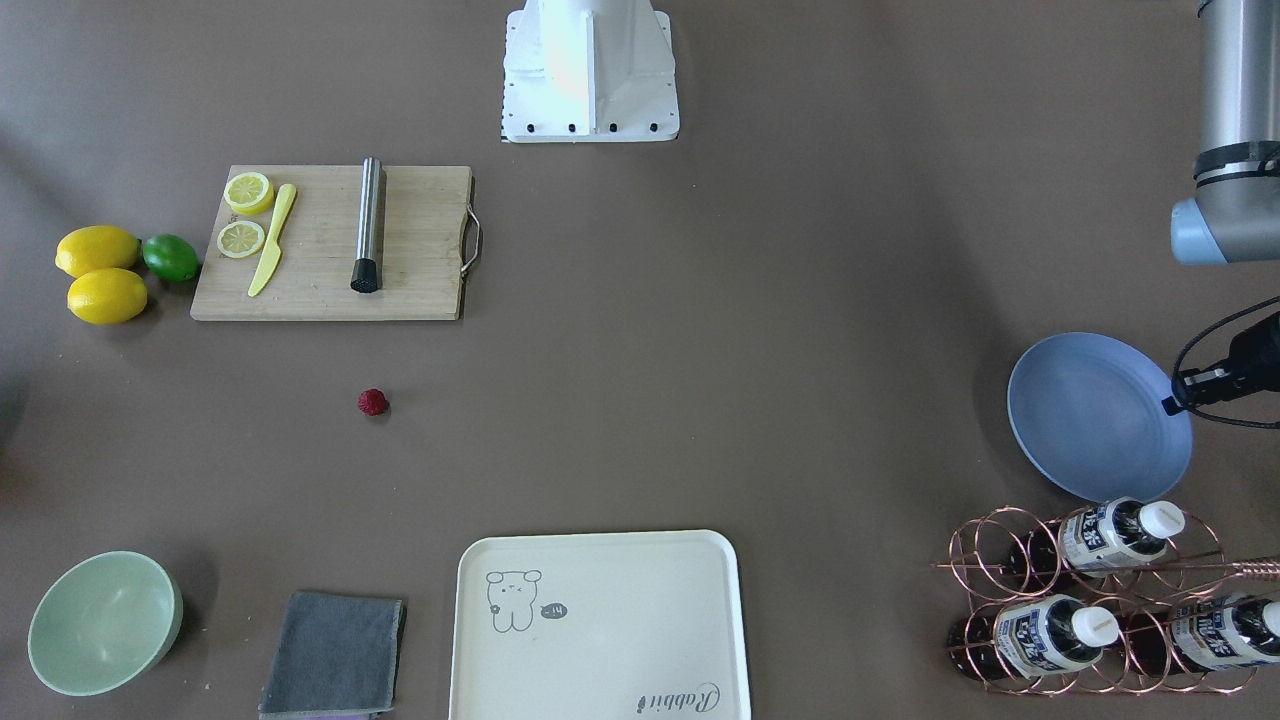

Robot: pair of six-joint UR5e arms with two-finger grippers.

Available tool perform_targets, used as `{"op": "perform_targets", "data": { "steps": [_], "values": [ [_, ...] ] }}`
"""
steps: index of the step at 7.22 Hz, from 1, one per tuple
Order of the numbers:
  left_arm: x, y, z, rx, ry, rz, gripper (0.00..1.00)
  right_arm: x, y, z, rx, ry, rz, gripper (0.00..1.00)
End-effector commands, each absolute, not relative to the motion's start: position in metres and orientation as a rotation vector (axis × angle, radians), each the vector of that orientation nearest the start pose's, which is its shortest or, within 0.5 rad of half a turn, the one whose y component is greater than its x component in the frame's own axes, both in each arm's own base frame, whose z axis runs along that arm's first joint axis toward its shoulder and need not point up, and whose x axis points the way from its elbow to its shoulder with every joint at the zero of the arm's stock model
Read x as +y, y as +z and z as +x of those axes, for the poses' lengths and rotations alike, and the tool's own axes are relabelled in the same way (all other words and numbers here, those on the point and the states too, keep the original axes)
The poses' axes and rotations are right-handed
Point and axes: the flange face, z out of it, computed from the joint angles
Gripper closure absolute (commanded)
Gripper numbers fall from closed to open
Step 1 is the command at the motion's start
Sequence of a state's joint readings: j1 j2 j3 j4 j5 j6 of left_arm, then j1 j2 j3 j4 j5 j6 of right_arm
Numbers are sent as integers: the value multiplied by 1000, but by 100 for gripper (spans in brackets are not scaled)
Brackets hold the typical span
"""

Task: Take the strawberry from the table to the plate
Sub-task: 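Lower the left gripper to the blue plate rim and grasp it, then slide the blue plate with the left gripper toward the table center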

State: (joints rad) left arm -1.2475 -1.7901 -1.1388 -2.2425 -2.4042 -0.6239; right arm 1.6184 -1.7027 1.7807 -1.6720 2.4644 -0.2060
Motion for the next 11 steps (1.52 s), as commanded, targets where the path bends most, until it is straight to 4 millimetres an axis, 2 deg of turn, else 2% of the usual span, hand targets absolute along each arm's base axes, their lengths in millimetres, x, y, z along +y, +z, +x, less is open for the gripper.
{"op": "perform_targets", "data": {
  "steps": [1,2,3,4,5,7,8,9,10,11],
  "values": [
    [-594,581,132,1058,-91,-5,100,-431,618,76,-891,-137,92,0],
    [-588,532,136,1085,-126,6,100,-430,619,75,-891,-139,89,0],
    [-573,492,169,1110,-110,-2,100,-432,619,68,-890,-154,80,0],
    [-552,448,217,1126,-139,-42,100,-434,619,64,-891,-162,78,0],
    [-518,409,280,1115,-155,-49,100,-437,615,62,-901,-168,85,0],
    [-480,346,383,1125,-222,-68,100,-452,596,43,-932,-130,59,0],
    [-453,314,438,1140,-247,-80,100,-460,588,37,-932,-134,61,0],
    [-426,294,485,1143,-260,-70,100,-464,580,34,-933,-149,75,0],
    [-418,284,507,1146,-256,-56,100,-466,576,30,-934,-158,78,0],
    [-414,291,516,1135,-250,-64,100,-467,575,30,-934,-160,79,0]
  ]
}}
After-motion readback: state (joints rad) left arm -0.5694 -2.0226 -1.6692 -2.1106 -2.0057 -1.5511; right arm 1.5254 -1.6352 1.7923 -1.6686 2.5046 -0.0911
